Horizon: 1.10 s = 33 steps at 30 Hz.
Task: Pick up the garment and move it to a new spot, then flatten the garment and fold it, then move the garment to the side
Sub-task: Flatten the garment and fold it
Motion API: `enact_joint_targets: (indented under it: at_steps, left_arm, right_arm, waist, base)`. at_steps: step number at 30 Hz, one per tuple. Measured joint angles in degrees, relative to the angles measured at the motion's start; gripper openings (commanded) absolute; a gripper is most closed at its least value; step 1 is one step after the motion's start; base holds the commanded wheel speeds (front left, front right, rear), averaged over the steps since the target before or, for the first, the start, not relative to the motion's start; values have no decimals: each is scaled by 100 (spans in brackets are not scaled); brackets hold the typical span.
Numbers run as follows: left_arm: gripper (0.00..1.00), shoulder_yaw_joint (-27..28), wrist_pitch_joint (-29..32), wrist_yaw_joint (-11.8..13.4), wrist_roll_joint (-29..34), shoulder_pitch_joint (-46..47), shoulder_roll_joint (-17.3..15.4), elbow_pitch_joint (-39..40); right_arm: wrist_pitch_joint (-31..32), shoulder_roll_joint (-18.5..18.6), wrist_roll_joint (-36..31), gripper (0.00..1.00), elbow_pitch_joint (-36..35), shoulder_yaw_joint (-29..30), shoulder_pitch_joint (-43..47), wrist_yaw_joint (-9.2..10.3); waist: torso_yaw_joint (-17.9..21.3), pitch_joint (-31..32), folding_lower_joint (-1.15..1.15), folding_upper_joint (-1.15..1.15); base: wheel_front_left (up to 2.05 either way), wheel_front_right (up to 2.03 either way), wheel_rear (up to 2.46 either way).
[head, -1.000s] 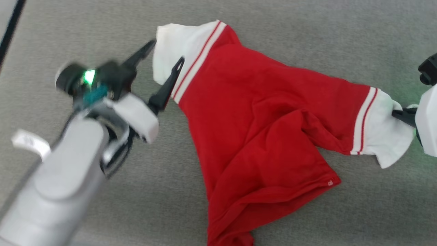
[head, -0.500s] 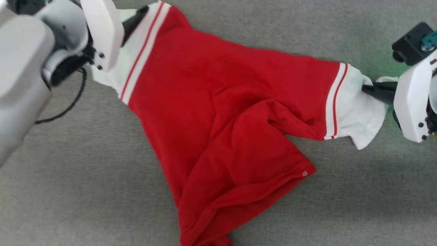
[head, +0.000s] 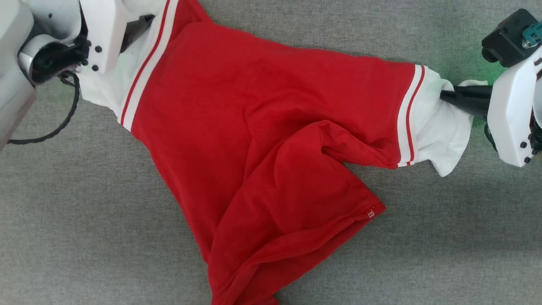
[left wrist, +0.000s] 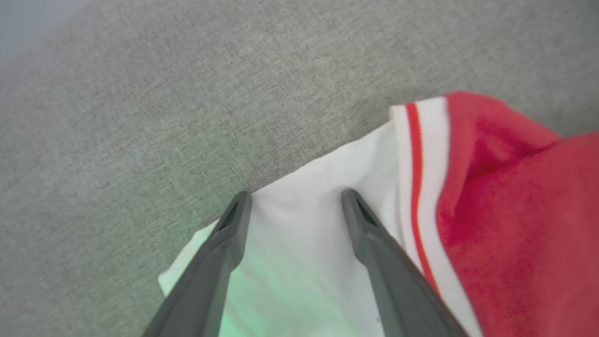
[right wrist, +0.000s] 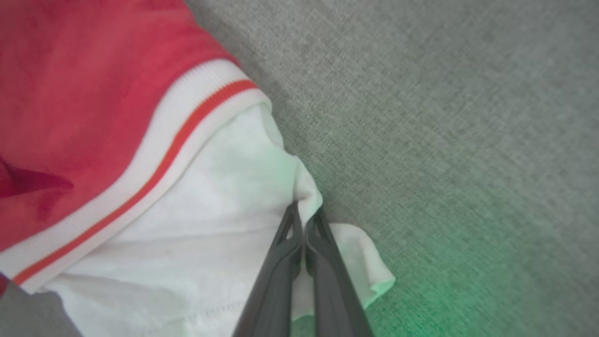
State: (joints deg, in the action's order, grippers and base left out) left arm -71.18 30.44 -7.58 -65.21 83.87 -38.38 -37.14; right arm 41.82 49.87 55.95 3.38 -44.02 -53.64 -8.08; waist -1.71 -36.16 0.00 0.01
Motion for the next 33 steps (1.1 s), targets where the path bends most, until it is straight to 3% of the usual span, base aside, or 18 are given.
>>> enact_joint_targets:
  at_steps: [9, 10, 11, 12, 13, 21, 24, 33]
  left_arm:
    - [100, -65, 81, 1, -221, 77, 9, -142]
    - [92, -65, 159, 1, -253, 77, 1, -109]
    - [58, -64, 242, 4, -301, 79, -14, -69]
    - [39, -64, 293, 10, -325, 80, -38, -16]
    - [0, -64, 339, 11, -353, 81, -73, 45]
    - [0, -110, 475, 18, -564, 38, -146, 297]
    - [0, -138, 266, 18, -589, -18, -146, 307]
    - [0, -87, -1333, 1, -991, -273, -116, 135]
  right_arm:
    - [-59, 4, 53, 0, -21, -120, -155, -12]
    - [-77, 5, 53, 0, -20, -132, -159, -12]
    - [-105, 2, 54, 0, -14, -142, -160, -12]
    - [-116, -1, 54, 0, -11, -147, -164, -12]
    - [-133, -2, 55, 0, -3, -160, -174, -12]
    - [-219, 4, 97, 0, 42, -216, -213, -13]
    - [-363, 0, 93, 0, 87, -209, -218, -10]
    - [-1088, -99, 103, 0, 487, 208, -252, 43]
  waist:
    - [86, -84, 0, 0]
    - [93, -81, 0, 0]
    - [102, -78, 0, 0]
    - [108, -76, 0, 0]
    - [112, -73, -1, 0]
    - [111, -42, 0, 0]
    - [107, 17, 0, 0]
    - [106, 461, 0, -1]
  base:
    - [0, 0, 0]
    - [0, 0, 0]
    - [0, 0, 0]
    - [0, 0, 0]
    - [0, 0, 0]
    - [0, 0, 0]
    - [0, 0, 0]
    - [0, 0, 0]
